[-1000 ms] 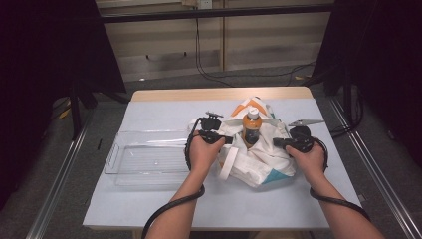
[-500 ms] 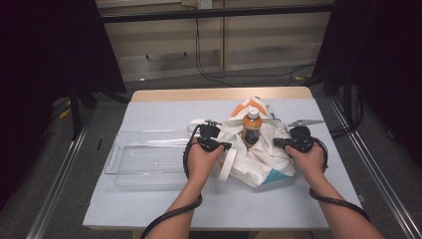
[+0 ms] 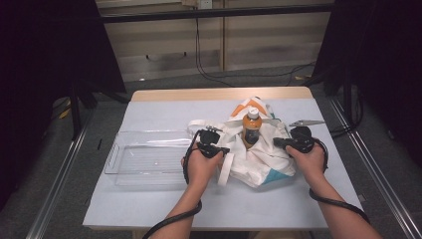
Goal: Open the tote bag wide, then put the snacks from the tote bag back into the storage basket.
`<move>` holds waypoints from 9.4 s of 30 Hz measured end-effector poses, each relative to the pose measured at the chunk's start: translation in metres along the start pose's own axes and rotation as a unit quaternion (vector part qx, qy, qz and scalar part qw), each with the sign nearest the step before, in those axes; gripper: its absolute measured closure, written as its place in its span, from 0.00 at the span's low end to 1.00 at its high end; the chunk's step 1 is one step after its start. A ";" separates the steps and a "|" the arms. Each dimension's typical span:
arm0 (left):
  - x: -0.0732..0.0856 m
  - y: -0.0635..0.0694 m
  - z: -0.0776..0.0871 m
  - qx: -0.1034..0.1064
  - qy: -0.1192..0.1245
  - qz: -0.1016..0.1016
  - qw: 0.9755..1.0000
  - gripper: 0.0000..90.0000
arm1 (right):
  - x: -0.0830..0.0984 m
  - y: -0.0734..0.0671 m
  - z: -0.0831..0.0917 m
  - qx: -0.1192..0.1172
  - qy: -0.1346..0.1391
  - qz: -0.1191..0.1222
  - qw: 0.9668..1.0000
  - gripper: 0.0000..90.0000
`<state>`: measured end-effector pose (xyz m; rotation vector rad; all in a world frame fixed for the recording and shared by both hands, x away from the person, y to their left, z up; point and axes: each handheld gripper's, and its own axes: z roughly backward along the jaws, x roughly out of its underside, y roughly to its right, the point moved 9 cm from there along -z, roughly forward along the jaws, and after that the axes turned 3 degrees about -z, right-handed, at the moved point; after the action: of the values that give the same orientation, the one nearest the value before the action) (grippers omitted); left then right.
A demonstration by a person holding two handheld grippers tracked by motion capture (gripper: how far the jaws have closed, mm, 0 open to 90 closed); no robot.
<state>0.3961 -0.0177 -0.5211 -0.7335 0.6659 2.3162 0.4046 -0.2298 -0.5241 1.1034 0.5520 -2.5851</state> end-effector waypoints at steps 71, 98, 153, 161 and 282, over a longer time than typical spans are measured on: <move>-0.081 0.013 0.008 0.034 0.054 -0.055 0.996 0.12 | -0.017 -0.004 0.035 0.031 -0.005 0.007 0.999 0.17; -0.097 0.028 -0.005 0.041 0.044 -0.075 0.995 0.11 | -0.020 0.000 0.040 0.039 0.007 -0.005 0.999 0.08; -0.109 0.039 -0.023 0.035 0.038 -0.118 0.992 0.31 | -0.019 0.001 0.039 0.028 0.008 -0.014 0.999 0.05; -0.110 0.040 -0.022 0.024 0.037 -0.131 0.990 0.33 | -0.018 0.000 0.039 0.026 0.006 -0.015 1.000 0.05; -0.118 -0.005 0.137 -0.004 -0.136 -0.120 0.983 0.33 | -0.023 -0.010 0.041 0.012 0.005 -0.007 1.000 0.05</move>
<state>0.4315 0.0225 -0.3483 -0.4594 0.4189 2.1438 0.3903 -0.2363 -0.4789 1.1250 0.5343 -2.6057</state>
